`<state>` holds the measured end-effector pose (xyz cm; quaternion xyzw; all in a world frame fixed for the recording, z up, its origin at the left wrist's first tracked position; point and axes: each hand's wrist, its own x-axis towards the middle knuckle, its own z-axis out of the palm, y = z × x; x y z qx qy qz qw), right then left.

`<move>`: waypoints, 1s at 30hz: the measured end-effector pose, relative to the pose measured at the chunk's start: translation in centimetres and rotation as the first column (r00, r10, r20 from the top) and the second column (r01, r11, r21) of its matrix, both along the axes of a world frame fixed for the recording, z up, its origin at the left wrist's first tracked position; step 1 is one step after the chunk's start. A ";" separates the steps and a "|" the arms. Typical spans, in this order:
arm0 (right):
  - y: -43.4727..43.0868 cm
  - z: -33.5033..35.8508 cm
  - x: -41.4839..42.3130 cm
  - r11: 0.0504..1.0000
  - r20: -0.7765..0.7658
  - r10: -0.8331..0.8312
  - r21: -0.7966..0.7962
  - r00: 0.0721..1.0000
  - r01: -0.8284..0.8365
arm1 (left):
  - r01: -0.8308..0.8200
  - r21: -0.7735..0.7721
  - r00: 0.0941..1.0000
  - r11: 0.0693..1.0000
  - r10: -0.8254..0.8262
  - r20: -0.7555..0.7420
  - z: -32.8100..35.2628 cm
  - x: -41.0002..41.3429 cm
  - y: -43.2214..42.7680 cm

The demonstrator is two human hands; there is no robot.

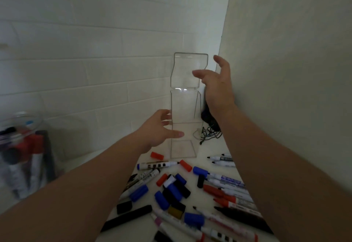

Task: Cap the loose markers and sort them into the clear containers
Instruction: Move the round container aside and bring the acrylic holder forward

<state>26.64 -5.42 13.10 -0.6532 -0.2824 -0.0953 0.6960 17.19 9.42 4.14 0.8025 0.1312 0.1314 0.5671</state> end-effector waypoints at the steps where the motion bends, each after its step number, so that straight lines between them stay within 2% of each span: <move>1: -0.2 0.2 0.2 1.000 -0.022 0.017 -0.016 1.000 -0.017 | 0.013 -0.007 1.000 1.000 -0.013 -0.006 0.0 0.0 0.0; 6: -0.3 -0.7 0.8 0.985 -0.116 0.126 -0.105 0.985 -0.139 | 0.018 -0.023 1.000 1.000 -0.018 0.000 -0.1 0.0 -0.1; 10: -1.1 -1.3 0.0 0.986 -0.109 0.141 -0.070 0.984 -0.150 | 0.029 -0.035 1.000 0.999 -0.029 -0.005 -0.1 0.1 0.0; 14: -2.7 -1.1 -0.8 0.998 -0.174 0.017 0.055 0.985 -0.008 | 0.031 -0.049 0.999 0.998 -0.032 -0.022 -0.1 0.1 0.0; 15: -3.4 -1.3 -1.0 0.998 -0.193 -0.042 0.035 0.980 0.049 | 0.031 -0.049 0.999 0.998 -0.033 -0.027 0.0 0.0 -0.1; 17: -5.3 -2.4 -1.4 0.973 -0.166 -0.168 -0.187 0.972 0.136 | 0.027 -0.020 0.998 0.999 -0.028 -0.051 0.5 -0.7 -0.4; 19: -7.4 -4.2 -1.5 0.850 -0.075 -0.247 -0.495 0.966 0.179 | -0.022 0.040 0.997 0.999 0.025 -0.073 1.9 -2.3 -0.6; 20: -8.6 -5.2 -1.5 0.781 -0.040 -0.273 -0.592 0.961 0.197 | -0.067 0.068 0.995 0.995 0.072 -0.075 2.9 -3.6 -0.5; 23: -12.0 -7.8 -2.4 0.650 0.001 -0.303 -0.731 0.953 0.207 | -0.181 0.121 0.983 0.976 0.185 -0.017 6.4 -9.4 0.7; 25: -13.2 -9.2 -3.6 0.575 0.032 -0.258 -0.798 0.966 0.180 | -0.253 0.218 0.966 0.942 0.258 0.010 7.5 -14.4 1.9; 28: -13.6 -9.7 -5.4 0.480 0.059 -0.175 -0.866 0.983 0.137 | -0.367 0.413 0.903 0.834 0.427 -0.059 7.0 -20.7 3.1; 30: -13.7 -9.6 -6.1 0.469 0.059 -0.149 -0.875 0.987 0.123 | -0.379 0.504 0.854 0.776 0.503 -0.133 5.7 -23.8 3.5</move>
